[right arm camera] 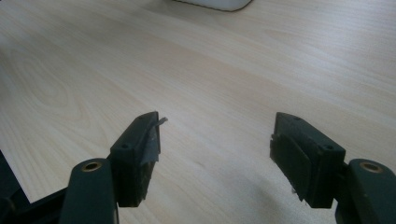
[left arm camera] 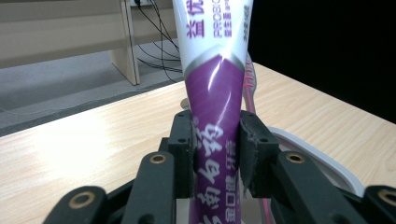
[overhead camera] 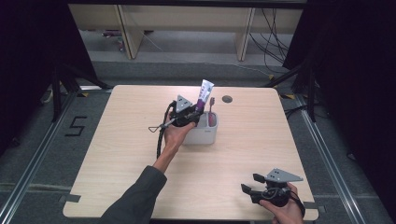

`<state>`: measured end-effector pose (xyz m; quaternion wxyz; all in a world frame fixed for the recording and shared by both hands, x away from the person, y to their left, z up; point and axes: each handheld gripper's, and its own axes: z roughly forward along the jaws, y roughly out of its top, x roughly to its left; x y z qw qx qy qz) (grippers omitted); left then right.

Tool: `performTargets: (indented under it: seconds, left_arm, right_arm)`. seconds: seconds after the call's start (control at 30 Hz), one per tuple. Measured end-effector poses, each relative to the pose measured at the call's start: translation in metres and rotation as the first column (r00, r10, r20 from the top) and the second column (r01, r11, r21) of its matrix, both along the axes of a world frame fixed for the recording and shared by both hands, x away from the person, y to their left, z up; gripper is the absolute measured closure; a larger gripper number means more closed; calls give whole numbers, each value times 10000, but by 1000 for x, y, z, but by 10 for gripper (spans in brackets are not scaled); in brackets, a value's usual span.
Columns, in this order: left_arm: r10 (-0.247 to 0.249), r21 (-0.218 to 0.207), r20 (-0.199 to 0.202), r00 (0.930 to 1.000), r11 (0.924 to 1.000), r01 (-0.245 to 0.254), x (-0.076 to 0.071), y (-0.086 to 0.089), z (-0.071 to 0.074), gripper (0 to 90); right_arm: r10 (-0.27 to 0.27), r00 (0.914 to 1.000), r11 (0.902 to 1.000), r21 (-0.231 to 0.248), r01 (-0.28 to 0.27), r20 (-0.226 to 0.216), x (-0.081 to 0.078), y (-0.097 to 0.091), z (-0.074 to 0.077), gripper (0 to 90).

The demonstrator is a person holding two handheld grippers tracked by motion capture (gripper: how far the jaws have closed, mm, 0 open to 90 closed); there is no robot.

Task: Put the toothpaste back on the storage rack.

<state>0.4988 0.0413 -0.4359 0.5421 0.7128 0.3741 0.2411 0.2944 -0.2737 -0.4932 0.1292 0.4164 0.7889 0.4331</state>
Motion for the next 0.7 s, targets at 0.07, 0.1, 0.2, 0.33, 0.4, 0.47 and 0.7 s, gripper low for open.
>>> performTargets:
  seconds: [0.07,0.1,0.2,0.33,0.4,0.47,0.7]
  left_arm:
    - [-44,206,-1,10000,9998,44,-2,-2,1,670]
    - [-64,307,-18,10000,9995,65,-2,-2,1,669]
    - [-81,465,-146,9999,9989,88,-3,-4,0,668]
    - [-138,615,-205,9997,9980,150,-4,-5,0,653]
    - [-83,522,-8,10000,9986,83,-6,-4,3,642]
    - [-139,204,124,9998,9997,136,-8,-1,10,697]
    - [-274,355,273,9993,9990,264,-16,4,23,687]
  right_arm:
    - [16,10000,10000,27,-16,0,0,0,0,338]
    - [11,10000,10000,7,-11,-8,0,0,0,337]
    - [39,10000,10000,-40,-39,69,0,0,0,337]
    - [40,9998,10000,45,-39,-170,-1,1,0,337]
    - [50,9999,10000,-16,-50,-123,0,1,-1,337]
    - [-15,9999,10000,36,15,-165,-1,2,-1,337]
    - [143,9999,9997,-213,-142,49,0,1,-1,337]
